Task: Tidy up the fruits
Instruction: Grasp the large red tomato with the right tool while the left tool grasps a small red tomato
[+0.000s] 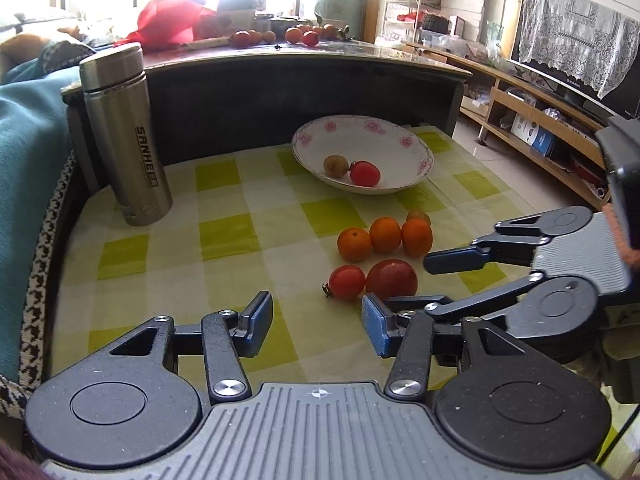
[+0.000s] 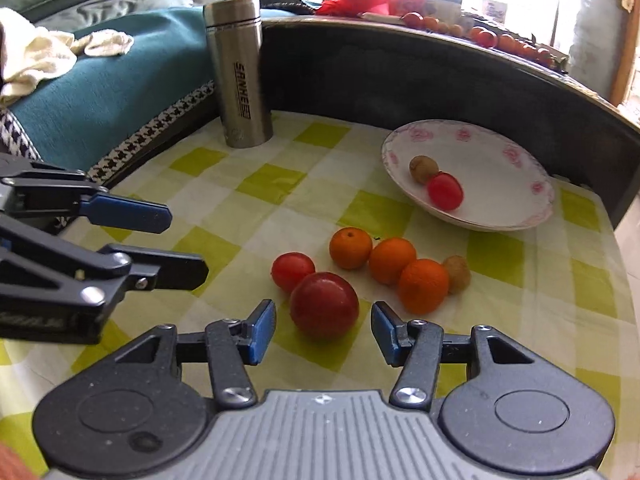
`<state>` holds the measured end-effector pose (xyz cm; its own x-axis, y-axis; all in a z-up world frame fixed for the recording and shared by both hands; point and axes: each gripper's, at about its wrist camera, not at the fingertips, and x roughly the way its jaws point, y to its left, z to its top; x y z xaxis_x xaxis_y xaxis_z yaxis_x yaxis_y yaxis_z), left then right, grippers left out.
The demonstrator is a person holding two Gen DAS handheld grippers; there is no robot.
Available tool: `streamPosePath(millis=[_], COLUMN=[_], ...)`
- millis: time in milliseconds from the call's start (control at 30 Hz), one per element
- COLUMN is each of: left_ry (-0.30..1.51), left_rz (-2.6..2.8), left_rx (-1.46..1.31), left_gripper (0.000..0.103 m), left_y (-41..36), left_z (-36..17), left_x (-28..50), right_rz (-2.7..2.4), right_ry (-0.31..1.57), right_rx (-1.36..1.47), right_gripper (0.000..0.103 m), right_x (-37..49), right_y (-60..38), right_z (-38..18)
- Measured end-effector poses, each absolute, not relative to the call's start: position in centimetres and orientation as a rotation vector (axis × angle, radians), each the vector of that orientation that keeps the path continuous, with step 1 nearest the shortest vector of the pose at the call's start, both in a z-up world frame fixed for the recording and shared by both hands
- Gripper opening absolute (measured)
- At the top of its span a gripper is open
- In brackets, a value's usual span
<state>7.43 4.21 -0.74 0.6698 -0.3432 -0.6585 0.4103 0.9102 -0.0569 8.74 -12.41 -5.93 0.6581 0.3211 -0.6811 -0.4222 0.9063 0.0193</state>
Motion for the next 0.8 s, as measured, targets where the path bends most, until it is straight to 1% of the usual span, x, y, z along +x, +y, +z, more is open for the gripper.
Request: streamPosePath(millis=[200,233,267,533,800], left_ry=[0.737,0.739,0.741,0.747,0.743], left_rz=[-0.431,-0.433,-0.437,-0.459,-0.508], left_rx=[0.118,0.118,0.116,0.150,0.202], left_gripper=[0.059,0.059,0.059,0.059,0.059], left_y=[3.8,3.8,3.8,2.5,-0.5], left_z=[-1.5,-1.6,-1.7,-2.9,-4.9], left_x=[7.7,7.8,7.9,9.3,10.9], right_rz=[0.425,0.421,0.416,0.359,0.286], right_ry=[0.753,0.754,0.757,0.787,0.808], right_rx=[-0.134,-0.130,-0.124,-0.089,-0.037], right_gripper=[0.055,0.048,0.047,0.046,0.046], right_x=[10.4,10.5,10.6,9.3,7.9], right_y=[-11.7,-11.8,-11.9,-13.9,-17.1], right_z=[-7.1,-7.3,-7.4,-6.5,-6.0])
